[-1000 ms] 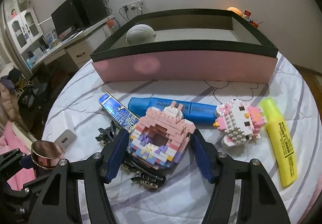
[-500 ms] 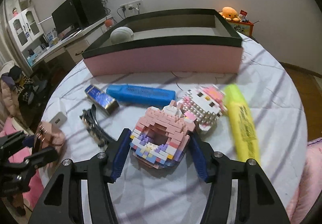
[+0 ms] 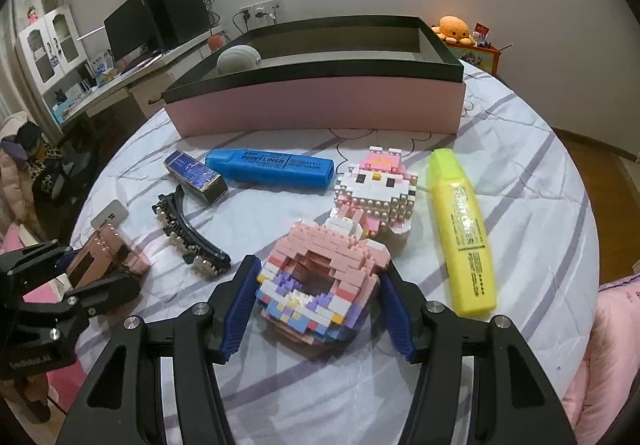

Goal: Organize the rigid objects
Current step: 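Lift canister and donut with both grippers and carry them over the pink box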

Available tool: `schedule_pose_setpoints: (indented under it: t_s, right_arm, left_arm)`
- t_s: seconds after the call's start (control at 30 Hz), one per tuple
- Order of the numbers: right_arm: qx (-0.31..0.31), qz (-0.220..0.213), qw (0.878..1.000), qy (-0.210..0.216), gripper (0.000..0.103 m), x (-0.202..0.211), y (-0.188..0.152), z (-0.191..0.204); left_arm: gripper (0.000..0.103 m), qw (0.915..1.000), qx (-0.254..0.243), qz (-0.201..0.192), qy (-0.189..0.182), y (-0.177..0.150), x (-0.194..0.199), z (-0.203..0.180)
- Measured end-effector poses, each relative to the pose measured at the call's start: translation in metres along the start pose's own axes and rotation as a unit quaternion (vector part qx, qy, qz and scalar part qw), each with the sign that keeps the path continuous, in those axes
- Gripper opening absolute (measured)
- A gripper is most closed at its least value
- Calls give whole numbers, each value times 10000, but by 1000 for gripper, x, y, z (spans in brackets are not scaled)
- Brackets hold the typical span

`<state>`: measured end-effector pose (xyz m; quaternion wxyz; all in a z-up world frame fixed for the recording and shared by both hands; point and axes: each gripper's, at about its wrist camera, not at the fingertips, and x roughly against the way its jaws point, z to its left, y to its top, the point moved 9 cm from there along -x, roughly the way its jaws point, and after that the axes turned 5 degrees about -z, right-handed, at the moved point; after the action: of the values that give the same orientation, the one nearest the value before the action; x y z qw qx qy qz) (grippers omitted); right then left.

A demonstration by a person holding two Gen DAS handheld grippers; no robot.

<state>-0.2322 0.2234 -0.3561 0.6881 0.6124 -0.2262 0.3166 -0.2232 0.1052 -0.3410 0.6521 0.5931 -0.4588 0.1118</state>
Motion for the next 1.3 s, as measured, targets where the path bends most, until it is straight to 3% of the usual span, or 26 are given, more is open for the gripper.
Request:
schedule_pose_setpoints:
  t_s: [0.33, 0.77, 1.07, 1.3]
  right_arm:
    - [77, -245, 9997, -9, 58, 2, 0, -2]
    - [139, -389, 9989, 232, 58, 27, 6, 8]
    - [299, -850, 9954, 338, 58, 64, 42, 15]
    - [475, -1336, 9888, 470, 58, 94, 86, 25]
  left_arm:
    - [47, 10000, -23, -46, 56, 0, 0, 0]
    - [47, 9991, -53, -402, 122, 20, 35, -4]
    - [47, 9958, -105, -872, 257, 57, 68, -3]
    - [47, 9896, -176, -1372, 396, 105, 96, -3]
